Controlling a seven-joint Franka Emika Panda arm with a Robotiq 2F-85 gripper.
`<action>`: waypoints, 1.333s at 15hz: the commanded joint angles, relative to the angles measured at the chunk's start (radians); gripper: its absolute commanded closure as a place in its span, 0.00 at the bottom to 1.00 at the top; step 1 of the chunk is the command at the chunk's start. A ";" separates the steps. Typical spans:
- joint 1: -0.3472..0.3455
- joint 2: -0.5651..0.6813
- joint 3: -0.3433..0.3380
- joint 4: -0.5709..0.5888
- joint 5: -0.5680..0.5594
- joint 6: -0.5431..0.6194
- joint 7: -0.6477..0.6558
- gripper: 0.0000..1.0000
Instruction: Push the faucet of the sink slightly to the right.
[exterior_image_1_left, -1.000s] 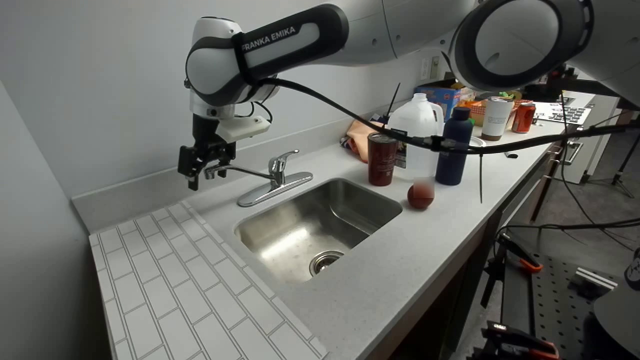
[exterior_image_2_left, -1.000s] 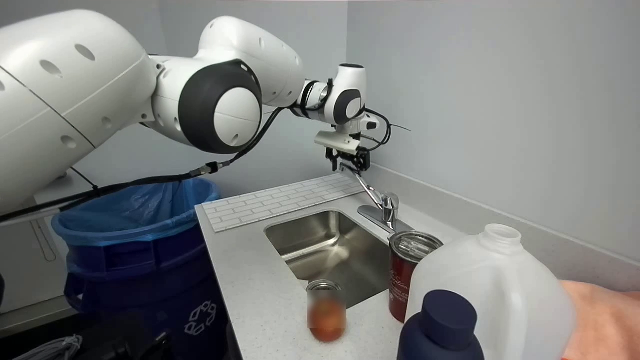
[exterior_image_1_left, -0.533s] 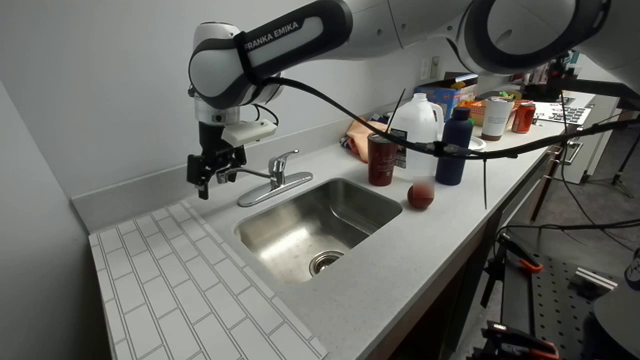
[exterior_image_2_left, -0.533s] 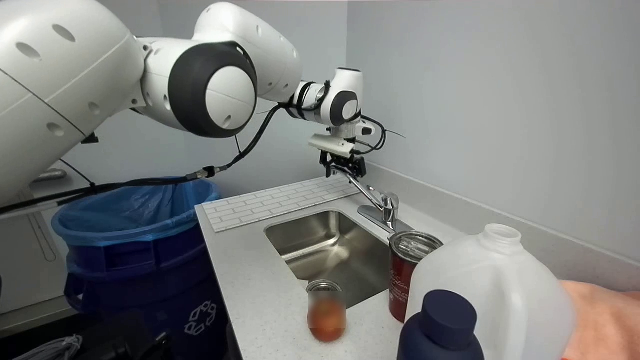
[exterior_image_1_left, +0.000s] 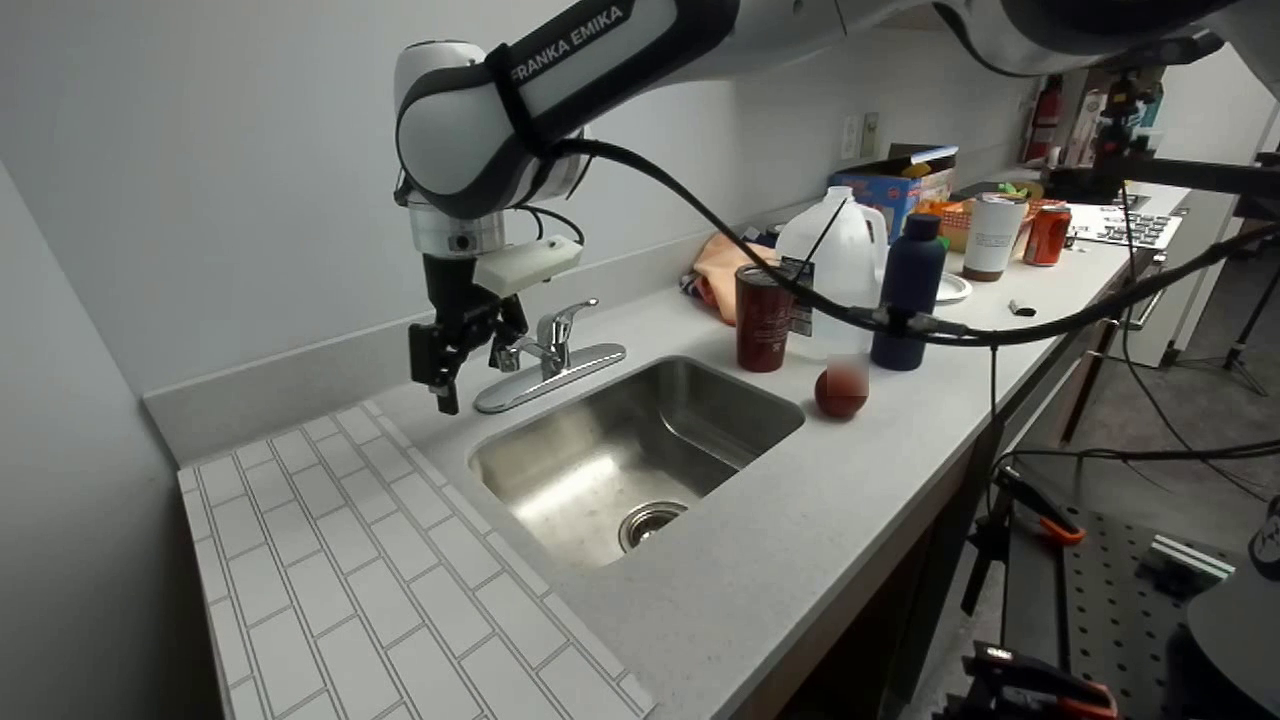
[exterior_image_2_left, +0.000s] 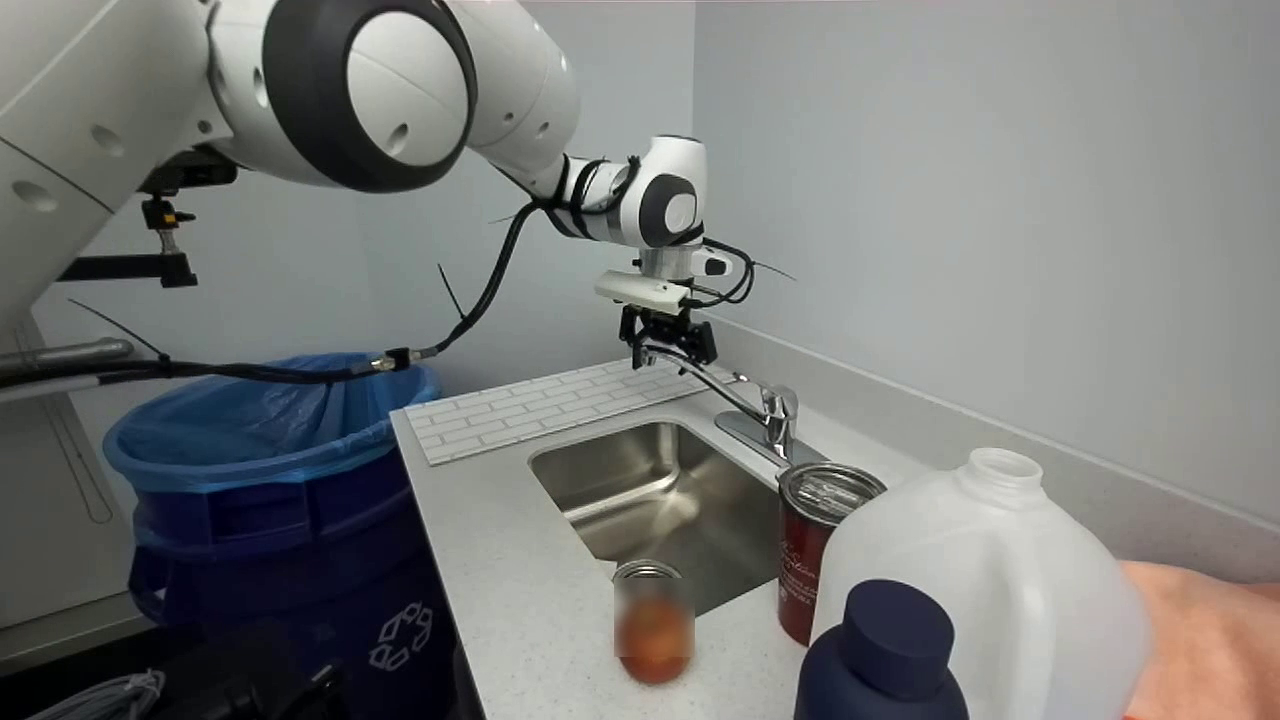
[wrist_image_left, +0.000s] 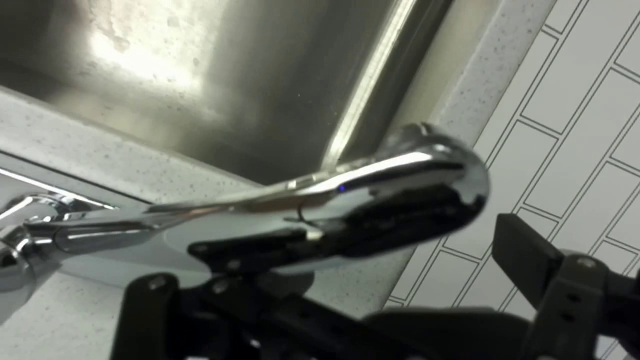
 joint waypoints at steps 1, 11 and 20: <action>0.032 -0.126 -0.031 -0.192 -0.004 -0.003 0.054 0.00; 0.079 -0.287 -0.066 -0.414 -0.095 0.054 0.118 0.00; 0.109 -0.353 -0.114 -0.531 -0.236 0.159 0.261 0.00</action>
